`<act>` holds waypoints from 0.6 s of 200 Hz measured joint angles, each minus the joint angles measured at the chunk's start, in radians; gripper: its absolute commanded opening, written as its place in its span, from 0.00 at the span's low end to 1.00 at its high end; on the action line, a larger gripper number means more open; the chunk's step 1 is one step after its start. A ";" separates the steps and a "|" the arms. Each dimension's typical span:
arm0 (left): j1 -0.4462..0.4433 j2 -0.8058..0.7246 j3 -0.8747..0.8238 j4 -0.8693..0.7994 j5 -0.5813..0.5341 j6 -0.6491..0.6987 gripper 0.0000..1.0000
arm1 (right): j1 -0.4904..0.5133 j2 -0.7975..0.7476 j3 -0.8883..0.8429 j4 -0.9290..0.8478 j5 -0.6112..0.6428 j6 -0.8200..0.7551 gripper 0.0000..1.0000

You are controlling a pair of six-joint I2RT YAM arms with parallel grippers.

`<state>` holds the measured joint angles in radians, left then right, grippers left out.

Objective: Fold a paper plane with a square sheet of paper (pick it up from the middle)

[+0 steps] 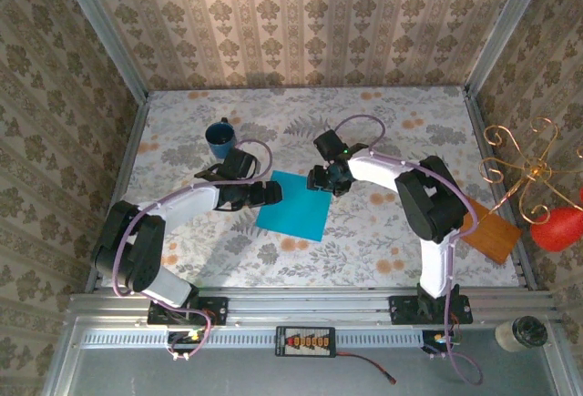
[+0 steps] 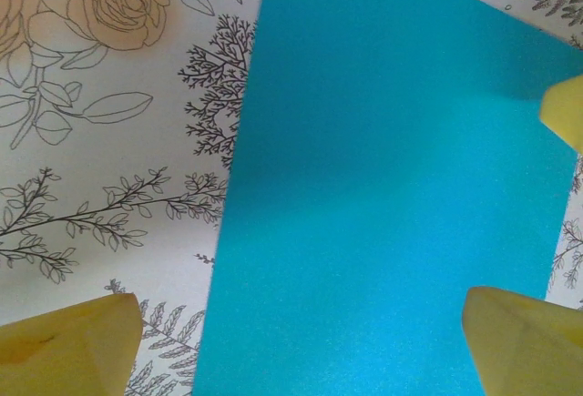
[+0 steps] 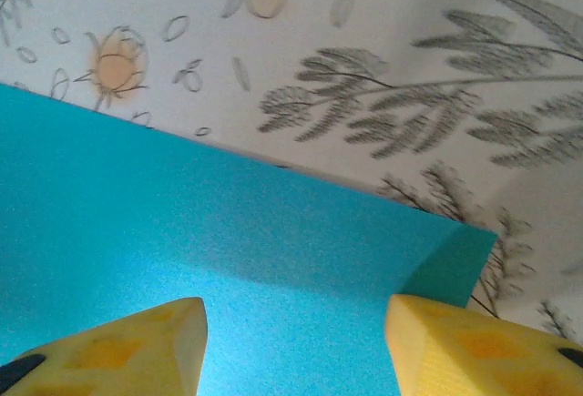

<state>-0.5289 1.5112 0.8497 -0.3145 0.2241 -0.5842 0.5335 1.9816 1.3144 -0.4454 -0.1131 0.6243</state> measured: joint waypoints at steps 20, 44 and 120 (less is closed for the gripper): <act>0.000 0.003 0.006 -0.001 -0.001 0.000 0.90 | 0.017 0.045 0.062 -0.008 0.002 -0.071 0.56; -0.002 0.019 0.017 -0.014 -0.004 0.000 0.89 | 0.045 0.073 0.100 -0.001 0.000 -0.138 0.55; -0.101 0.145 0.189 -0.167 -0.080 -0.003 0.97 | 0.052 -0.145 -0.114 0.115 0.047 -0.028 0.76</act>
<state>-0.6304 1.6562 1.0389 -0.4816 0.1444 -0.5873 0.5854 1.8366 1.2007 -0.3302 -0.0662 0.5964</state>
